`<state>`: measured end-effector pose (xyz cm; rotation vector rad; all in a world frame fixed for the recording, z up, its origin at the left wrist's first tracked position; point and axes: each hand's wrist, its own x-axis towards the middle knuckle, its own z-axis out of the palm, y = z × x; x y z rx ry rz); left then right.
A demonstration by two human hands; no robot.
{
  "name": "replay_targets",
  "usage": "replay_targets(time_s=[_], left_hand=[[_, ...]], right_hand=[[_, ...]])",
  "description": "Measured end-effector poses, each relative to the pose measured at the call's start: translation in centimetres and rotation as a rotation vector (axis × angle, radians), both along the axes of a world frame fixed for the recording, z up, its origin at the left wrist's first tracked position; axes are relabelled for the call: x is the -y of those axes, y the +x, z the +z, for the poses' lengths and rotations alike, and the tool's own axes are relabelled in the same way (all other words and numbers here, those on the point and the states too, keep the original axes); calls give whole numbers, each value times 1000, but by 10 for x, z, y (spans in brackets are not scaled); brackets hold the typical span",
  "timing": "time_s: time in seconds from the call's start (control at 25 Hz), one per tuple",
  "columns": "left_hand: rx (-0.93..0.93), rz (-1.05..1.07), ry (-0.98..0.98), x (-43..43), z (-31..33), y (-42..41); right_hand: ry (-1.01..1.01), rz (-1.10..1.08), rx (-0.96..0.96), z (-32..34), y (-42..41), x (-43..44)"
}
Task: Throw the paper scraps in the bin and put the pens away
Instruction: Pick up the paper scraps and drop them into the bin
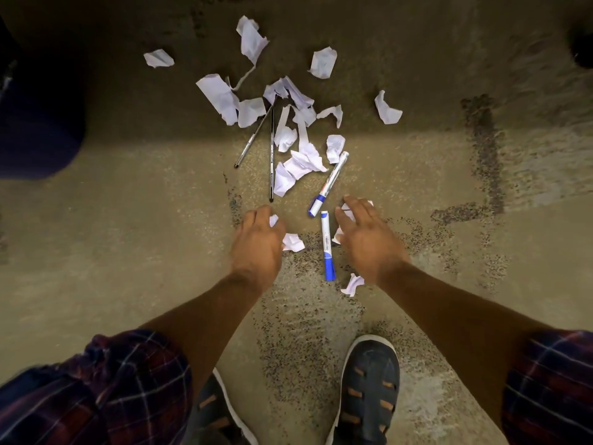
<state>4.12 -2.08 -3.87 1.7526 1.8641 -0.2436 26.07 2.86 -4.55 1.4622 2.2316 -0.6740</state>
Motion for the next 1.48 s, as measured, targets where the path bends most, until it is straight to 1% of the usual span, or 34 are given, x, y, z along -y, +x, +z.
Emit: replay_targets(time_s=[0.16,0.28,0.36,0.52,0.6,0.76,0.88,0.96,1.0,1.16,1.24,1.28,1.36,1.48], left_hand=[[110,109,-10,3,-3,0],[216,190,-30,6,-6,-6],[265,270,-26,11,-7,-10],[310,416,-13,23,-5,-15],[320,452,-14,30,-2,-18],[305,413,-35,49,10,-22],[276,477,-26,59,24,-25],[262,517,-31,65,35,-26],[264,539,-36,68,42,-28],[261,611,-52,70,69,-31],[292,642,-72,70,79,-31],[300,655,-85,71,81,-29],[292,654,-102,73,82,-25],[295,661,-112,78,79,-16]], right_hand=[[-7,11,0,1,12,36],[-9,94,31,4,24,60],[-61,146,69,6,31,69],[-167,168,100,6,38,78],[-126,165,105,7,36,77],[-38,237,90,8,33,65],[-18,211,38,9,34,54],[-21,108,34,9,35,50],[-25,-5,23,10,37,49],[-107,-714,-75,25,47,38],[-208,-955,-131,35,45,43],[-272,-1034,-163,38,41,48],[-338,-1095,-213,40,30,62],[-320,-1131,-258,33,14,85]])
